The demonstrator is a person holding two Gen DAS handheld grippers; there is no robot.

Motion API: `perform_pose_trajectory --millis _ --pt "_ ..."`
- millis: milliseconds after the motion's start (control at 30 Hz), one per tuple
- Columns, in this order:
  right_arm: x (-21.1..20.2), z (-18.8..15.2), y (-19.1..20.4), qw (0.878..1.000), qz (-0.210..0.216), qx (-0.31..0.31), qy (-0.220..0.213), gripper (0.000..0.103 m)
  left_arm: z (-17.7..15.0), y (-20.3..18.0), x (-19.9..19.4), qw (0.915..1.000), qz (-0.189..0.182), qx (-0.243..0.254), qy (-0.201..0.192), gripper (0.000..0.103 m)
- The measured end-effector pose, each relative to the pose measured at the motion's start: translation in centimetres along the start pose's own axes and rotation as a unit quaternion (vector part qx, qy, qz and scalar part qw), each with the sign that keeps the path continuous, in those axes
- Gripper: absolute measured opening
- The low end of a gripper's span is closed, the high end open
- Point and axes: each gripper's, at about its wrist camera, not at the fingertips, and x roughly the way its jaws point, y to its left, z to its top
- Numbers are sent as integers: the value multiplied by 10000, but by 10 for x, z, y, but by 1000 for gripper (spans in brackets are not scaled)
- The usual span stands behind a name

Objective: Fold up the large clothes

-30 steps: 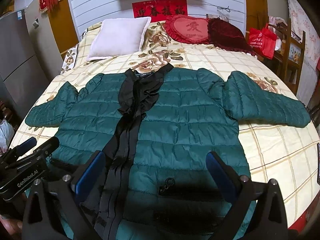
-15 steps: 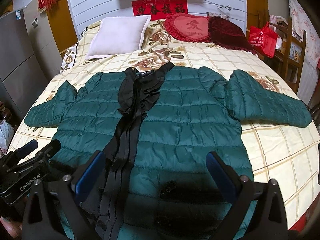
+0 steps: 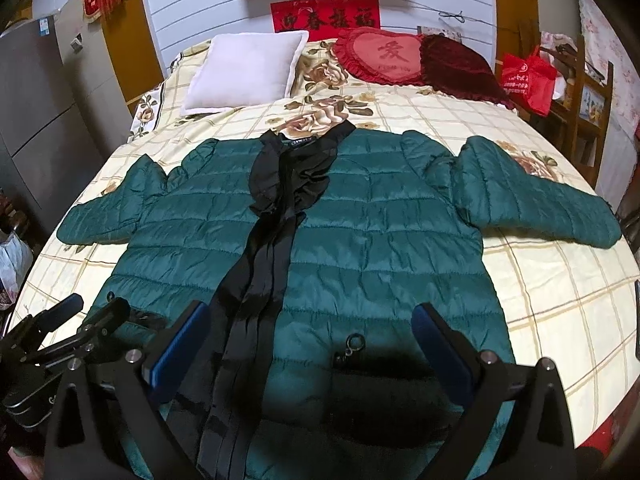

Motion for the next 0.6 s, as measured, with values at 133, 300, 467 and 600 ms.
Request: perform_pose_trajectory --millis 133,300,467,600 --pt "-1 -6 -2 10000 3 17 63 102 -3 1 0 10000 32 -9 18 72" --pt "0 -6 -4 9999 4 49 111 102 -4 2 1 10000 29 -3 26 72" --pt "2 -5 -1 9999 -12 -10 122 102 -4 2 2 10000 33 13 30 72" --pt "6 -3 -1 9999 -13 -18 158 102 -3 2 4 10000 48 32 31 72"
